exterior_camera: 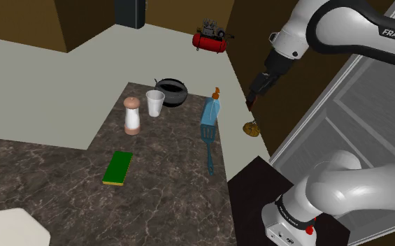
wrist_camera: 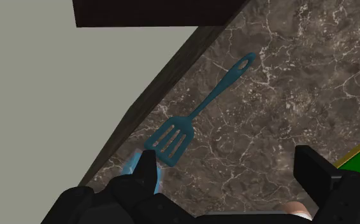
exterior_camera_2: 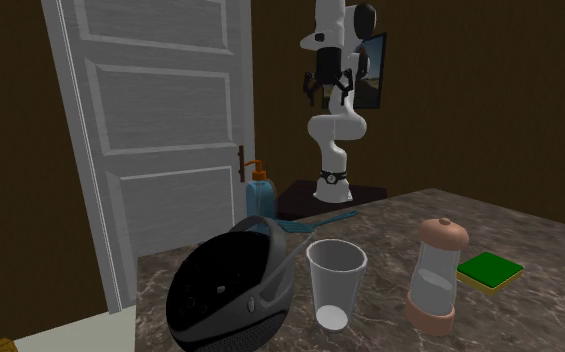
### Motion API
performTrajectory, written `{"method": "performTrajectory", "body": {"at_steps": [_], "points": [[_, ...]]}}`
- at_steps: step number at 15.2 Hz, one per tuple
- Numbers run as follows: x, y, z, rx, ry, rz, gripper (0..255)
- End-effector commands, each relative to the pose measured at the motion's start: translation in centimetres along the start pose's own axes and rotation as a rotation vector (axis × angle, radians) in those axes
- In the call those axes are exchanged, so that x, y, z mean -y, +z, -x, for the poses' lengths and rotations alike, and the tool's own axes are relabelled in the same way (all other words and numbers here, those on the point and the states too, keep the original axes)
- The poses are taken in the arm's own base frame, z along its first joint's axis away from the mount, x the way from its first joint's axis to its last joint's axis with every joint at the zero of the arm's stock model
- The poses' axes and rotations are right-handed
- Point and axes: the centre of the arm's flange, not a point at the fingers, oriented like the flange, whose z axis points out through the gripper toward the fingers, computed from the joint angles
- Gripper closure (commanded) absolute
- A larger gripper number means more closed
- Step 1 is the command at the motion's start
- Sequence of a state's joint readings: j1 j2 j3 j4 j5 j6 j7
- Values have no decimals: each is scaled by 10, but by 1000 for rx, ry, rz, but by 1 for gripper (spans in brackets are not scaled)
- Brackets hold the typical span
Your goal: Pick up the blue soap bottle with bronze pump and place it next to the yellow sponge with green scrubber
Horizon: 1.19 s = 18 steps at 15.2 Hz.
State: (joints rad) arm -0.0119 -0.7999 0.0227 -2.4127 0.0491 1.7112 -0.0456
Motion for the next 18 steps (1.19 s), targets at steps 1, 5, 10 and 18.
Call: {"method": "performTrajectory", "body": {"at_steps": [1, 5, 10, 18], "points": [[0, 0, 0, 0, 0, 0, 0], [-37, 33, -19, -17, -89, -11, 0], [-79, 75, -49, -37, -201, -25, 0], [-138, 141, -107, -70, -379, -48, 0]]}}
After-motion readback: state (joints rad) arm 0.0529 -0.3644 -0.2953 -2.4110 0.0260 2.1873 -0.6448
